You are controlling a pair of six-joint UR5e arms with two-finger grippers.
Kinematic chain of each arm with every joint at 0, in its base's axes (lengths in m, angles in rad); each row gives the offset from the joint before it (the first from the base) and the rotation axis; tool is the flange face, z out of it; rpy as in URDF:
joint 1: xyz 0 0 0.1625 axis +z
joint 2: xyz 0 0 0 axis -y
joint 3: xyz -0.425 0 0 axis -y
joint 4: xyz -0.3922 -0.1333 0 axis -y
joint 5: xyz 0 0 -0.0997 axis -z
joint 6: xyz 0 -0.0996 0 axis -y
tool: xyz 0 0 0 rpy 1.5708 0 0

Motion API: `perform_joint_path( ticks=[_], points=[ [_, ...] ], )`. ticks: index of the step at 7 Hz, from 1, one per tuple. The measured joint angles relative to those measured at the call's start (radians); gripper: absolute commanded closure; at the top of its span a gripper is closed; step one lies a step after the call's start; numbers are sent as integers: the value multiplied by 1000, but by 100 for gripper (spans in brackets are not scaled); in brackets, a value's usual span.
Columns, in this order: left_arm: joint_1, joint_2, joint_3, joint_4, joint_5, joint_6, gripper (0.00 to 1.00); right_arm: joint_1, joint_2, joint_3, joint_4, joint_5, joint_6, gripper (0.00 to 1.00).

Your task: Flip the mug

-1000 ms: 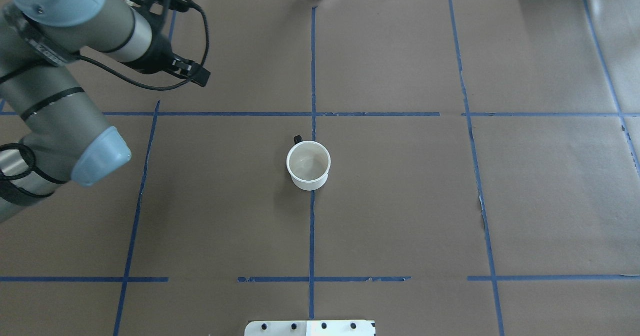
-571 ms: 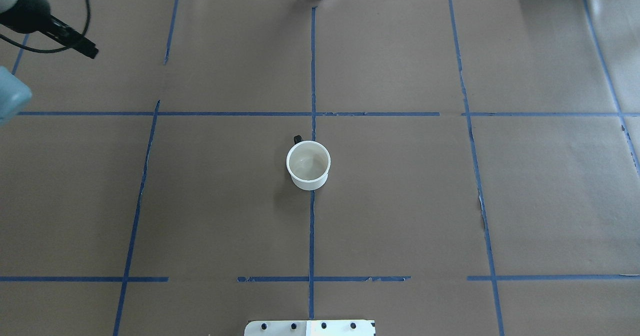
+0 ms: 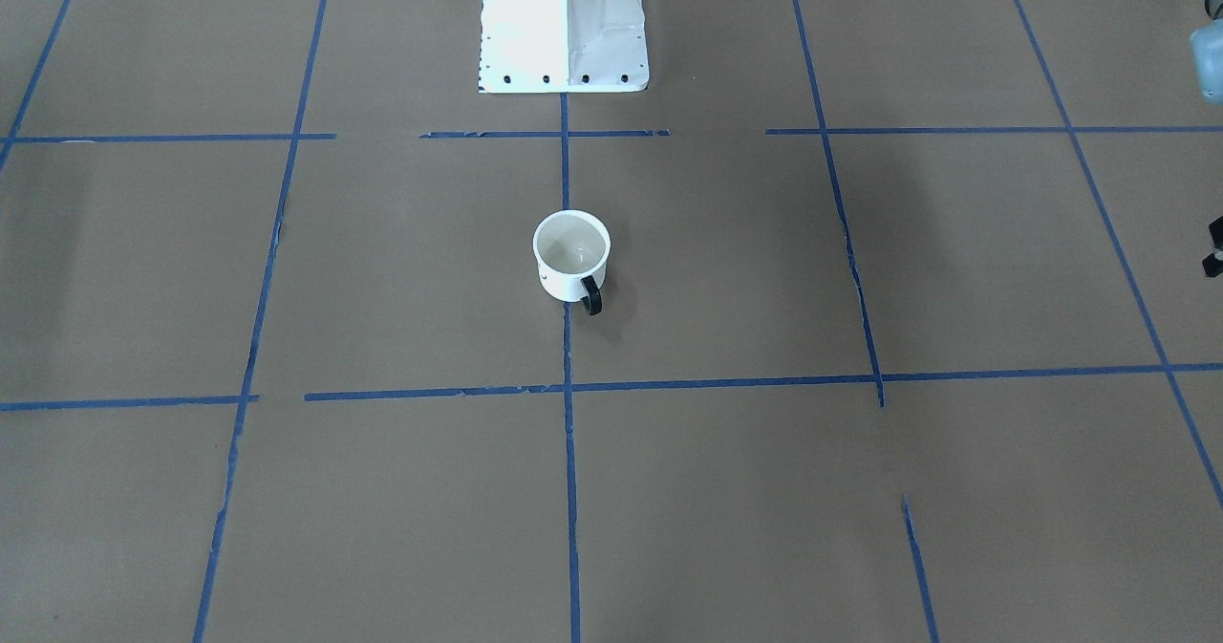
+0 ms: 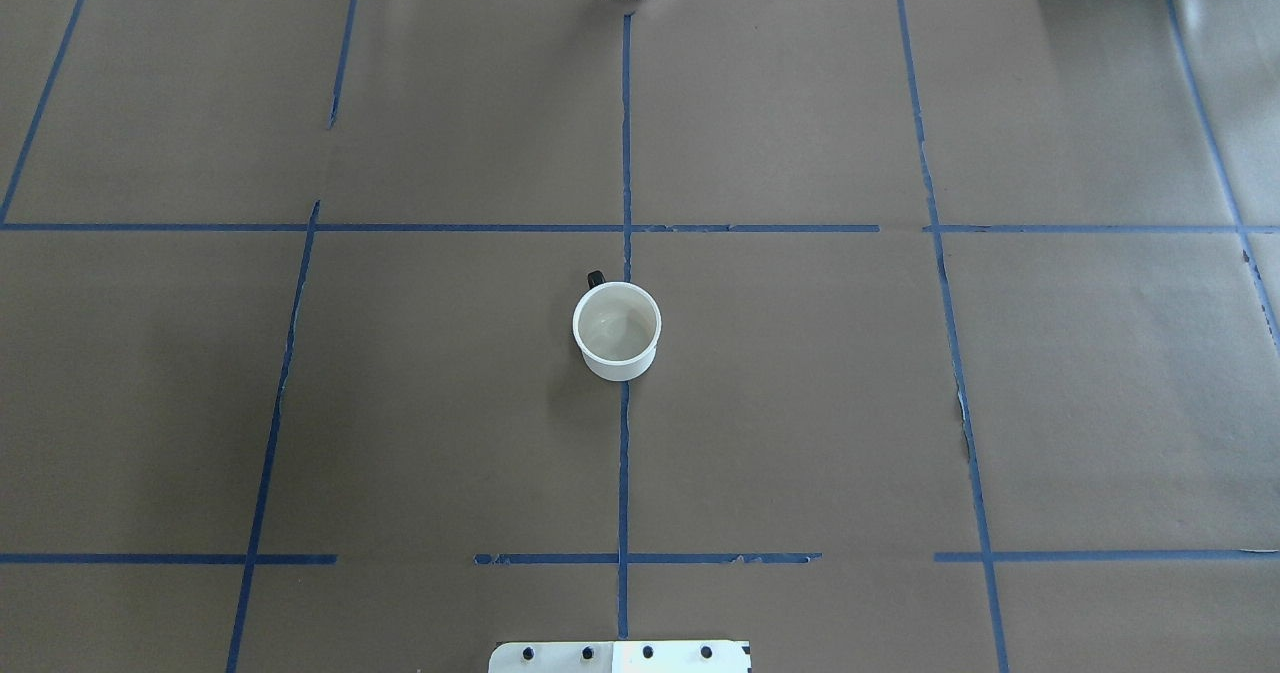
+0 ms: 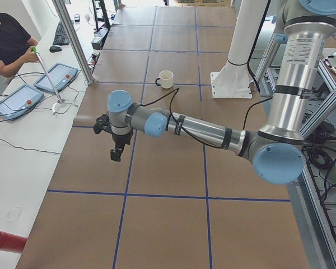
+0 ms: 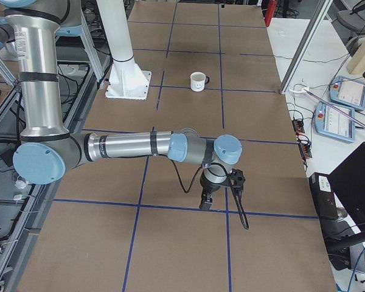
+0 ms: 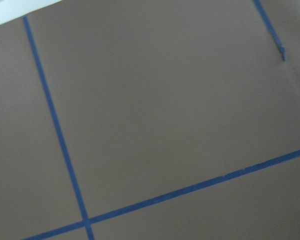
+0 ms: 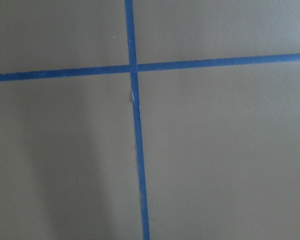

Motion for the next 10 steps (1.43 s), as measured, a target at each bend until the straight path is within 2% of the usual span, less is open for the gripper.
perform_joint_path(
  ticks=[2,4,7,10],
  points=[
    [-35,120,0,2,-45,88,0,0,0,0,0,0,0,0],
    [-50,174,3,8,-68,95,0,0,0,0,0,0,0,0],
    [-105,173,5,71,-70,93,0,0,0,0,0,0,0,0],
    [-124,171,7,82,-68,49,0,0,0,0,0,0,0,0]
  ],
)
